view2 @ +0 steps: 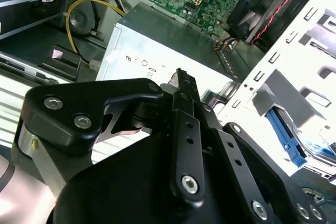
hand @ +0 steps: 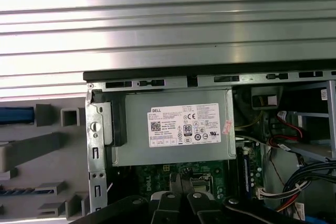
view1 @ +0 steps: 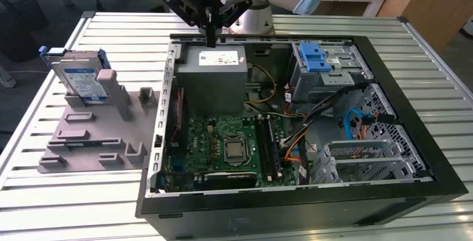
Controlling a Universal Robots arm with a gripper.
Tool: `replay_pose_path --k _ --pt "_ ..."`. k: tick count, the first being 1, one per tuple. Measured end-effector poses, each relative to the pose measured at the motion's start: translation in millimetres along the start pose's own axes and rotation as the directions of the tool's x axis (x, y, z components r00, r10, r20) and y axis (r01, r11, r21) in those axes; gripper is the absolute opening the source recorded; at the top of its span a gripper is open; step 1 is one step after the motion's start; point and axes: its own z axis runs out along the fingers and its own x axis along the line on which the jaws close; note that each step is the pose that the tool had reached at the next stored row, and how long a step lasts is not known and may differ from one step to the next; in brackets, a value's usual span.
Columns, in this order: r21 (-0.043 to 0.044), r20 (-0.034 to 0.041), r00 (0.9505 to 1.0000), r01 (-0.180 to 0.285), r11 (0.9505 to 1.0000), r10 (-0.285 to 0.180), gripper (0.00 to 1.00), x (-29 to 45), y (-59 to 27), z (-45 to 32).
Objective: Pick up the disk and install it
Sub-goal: 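Reach for the disk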
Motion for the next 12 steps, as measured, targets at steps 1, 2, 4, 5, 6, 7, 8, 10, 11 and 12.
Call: replay_pose_path --k 1,2,4,5,6,7,8,10,11,12 --pt "0.0001 -0.0002 1.0 0.0 1.0 0.0 0.11 0.8 -0.1 0.0" --pt "0.0001 -0.0003 1.0 0.0 1.0 0.0 0.11 1.8 -0.1 0.0" --pt "0.0001 -0.0005 1.0 0.0 1.0 0.0 0.11 3.5 -0.3 0.1" --pt "0.0001 -0.0007 1.0 0.0 1.0 0.0 0.11 4.3 -0.3 0.2" --pt "0.0001 -0.0009 1.0 0.0 1.0 0.0 0.11 4.9 -0.4 0.2" --pt "0.0002 -0.0009 1.0 0.0 1.0 0.0 0.11 5.6 -0.4 0.2" --pt "0.0002 -0.001 1.0 0.0 1.0 0.0 0.11 6.2 -0.5 0.2" --pt "0.0002 -0.0012 1.0 0.0 1.0 0.0 0.11 7.5 -0.6 0.3" --pt "0.0002 -0.0013 1.0 0.0 1.0 0.0 0.11 8.1 -0.6 0.3" --pt "0.0003 -0.0013 1.0 0.0 1.0 0.0 0.11 8.9 -0.7 0.3"
